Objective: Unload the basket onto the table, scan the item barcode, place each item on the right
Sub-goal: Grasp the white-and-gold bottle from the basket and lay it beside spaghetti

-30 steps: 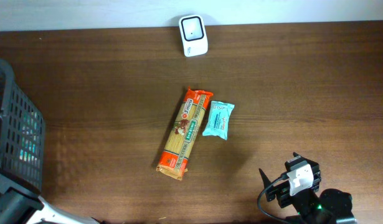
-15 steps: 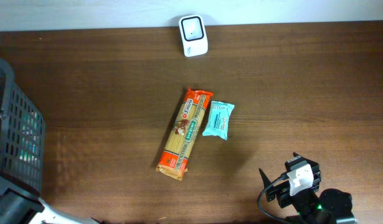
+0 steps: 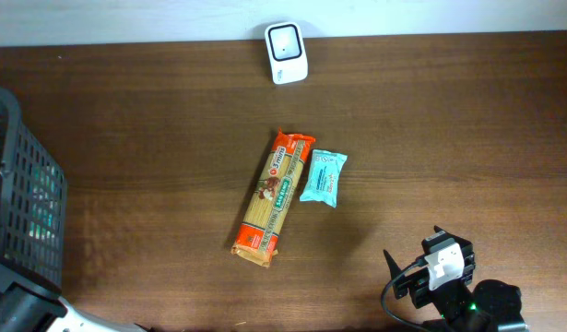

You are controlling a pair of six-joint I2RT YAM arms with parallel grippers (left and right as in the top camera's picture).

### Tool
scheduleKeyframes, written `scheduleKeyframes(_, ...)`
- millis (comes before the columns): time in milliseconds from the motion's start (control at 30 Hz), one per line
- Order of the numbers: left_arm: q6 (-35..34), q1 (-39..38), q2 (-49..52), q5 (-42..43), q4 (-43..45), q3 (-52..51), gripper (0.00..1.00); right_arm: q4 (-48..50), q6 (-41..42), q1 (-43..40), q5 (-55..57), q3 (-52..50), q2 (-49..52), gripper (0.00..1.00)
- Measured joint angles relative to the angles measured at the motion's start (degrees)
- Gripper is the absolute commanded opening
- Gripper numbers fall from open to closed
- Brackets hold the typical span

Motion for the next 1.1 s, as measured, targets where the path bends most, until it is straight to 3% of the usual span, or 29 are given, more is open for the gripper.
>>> scheduleKeyframes(200,-2.2,0.0,-0.4,0.5,0.2,0.0,0.0,0.0,0.0,0.0,0.0,0.0,0.0,0.99)
scheduleKeyframes(333,-5.4,0.0,-2.4,5.2,-0.9,-0.1,0.0,0.0,0.0,0.0,0.0,0.0,0.0,0.99)
scheduleKeyframes(500,-7.7,-0.3,-15.4,15.4,-0.7,0.1,0.0,0.0,0.0,0.0,0.0,0.0,0.0,0.99)
scheduleKeyframes(700,-13.2,-2.3,-24.1,17.4,-2.2,4.6,0.0,0.0,0.0,0.0,0.0,0.0,0.0,0.99)
scheduleKeyframes(933,-15.3,-18.3,-28.3,17.6,-18.6,26.7,0.0,0.0,0.0,0.0,0.0,0.0,0.0,0.99)
scheduleKeyframes(1100,-19.3,-39.1,-27.7,17.8,-35.5,27.9,0.0,0.0,0.0,0.0,0.0,0.0,0.0,0.99)
